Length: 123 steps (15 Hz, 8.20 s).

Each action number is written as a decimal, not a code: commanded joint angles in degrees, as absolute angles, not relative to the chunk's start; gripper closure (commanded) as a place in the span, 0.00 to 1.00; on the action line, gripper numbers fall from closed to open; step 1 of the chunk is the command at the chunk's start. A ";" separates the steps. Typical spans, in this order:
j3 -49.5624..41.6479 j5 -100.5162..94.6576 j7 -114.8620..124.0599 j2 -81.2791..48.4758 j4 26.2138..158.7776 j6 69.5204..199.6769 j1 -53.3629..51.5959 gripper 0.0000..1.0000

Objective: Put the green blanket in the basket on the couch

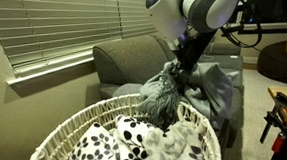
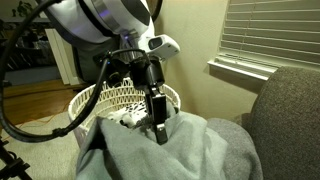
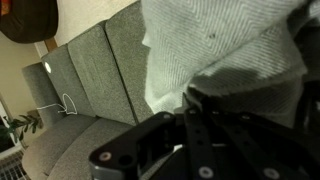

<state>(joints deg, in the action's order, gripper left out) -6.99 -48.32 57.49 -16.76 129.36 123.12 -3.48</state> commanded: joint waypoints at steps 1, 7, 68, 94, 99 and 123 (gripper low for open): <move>-6.76 -49.67 59.43 -15.26 130.26 121.43 -2.80 0.72; -5.91 -48.41 56.93 -14.98 129.81 121.64 -2.69 0.41; -3.33 -42.48 40.00 -38.99 105.25 122.60 -16.36 0.00; -4.71 -42.93 39.71 -46.16 99.21 121.93 -16.48 0.33; -4.81 -43.25 40.07 -45.60 99.73 122.15 -16.93 0.67; -3.29 -49.95 47.96 -19.05 118.95 115.47 -15.48 0.99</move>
<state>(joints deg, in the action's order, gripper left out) -4.24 -47.06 44.57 -26.13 111.48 116.81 -16.22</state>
